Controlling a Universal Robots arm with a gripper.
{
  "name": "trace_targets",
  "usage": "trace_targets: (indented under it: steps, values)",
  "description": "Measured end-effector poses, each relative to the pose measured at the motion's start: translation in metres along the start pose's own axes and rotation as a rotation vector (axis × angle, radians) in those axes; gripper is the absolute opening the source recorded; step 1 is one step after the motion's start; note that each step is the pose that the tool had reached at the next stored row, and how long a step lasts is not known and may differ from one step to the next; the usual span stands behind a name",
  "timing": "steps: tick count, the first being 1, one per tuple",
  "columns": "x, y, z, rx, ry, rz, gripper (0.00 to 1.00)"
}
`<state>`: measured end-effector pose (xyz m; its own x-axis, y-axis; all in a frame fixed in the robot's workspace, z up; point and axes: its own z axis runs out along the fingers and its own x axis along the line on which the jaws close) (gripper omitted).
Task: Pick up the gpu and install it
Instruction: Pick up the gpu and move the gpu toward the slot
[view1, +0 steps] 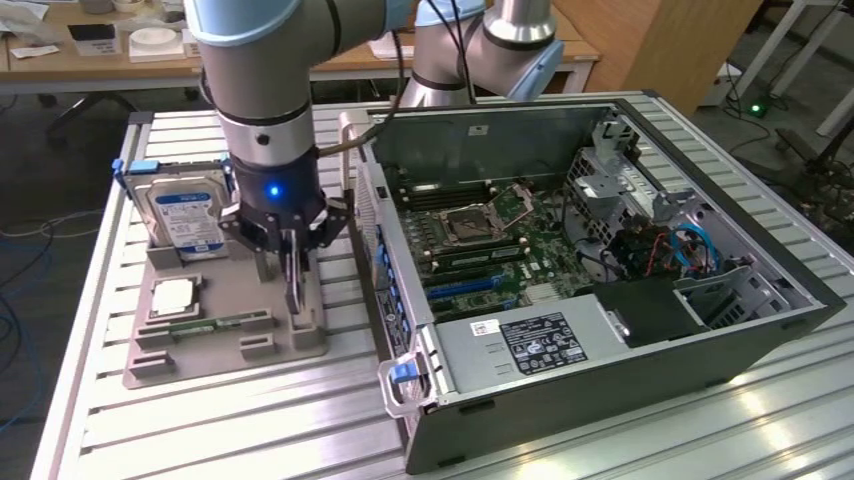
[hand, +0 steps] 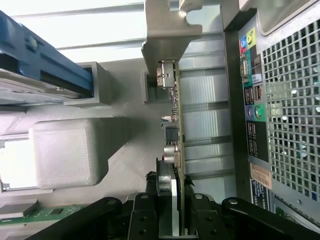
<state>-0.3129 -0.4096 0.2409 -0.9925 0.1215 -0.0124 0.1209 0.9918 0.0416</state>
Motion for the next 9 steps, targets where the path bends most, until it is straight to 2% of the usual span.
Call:
trace_targets:
  steps: [9]
  values:
    - [0.0, 0.0014, -0.0338, -0.009, 0.001, 0.0, 0.29]
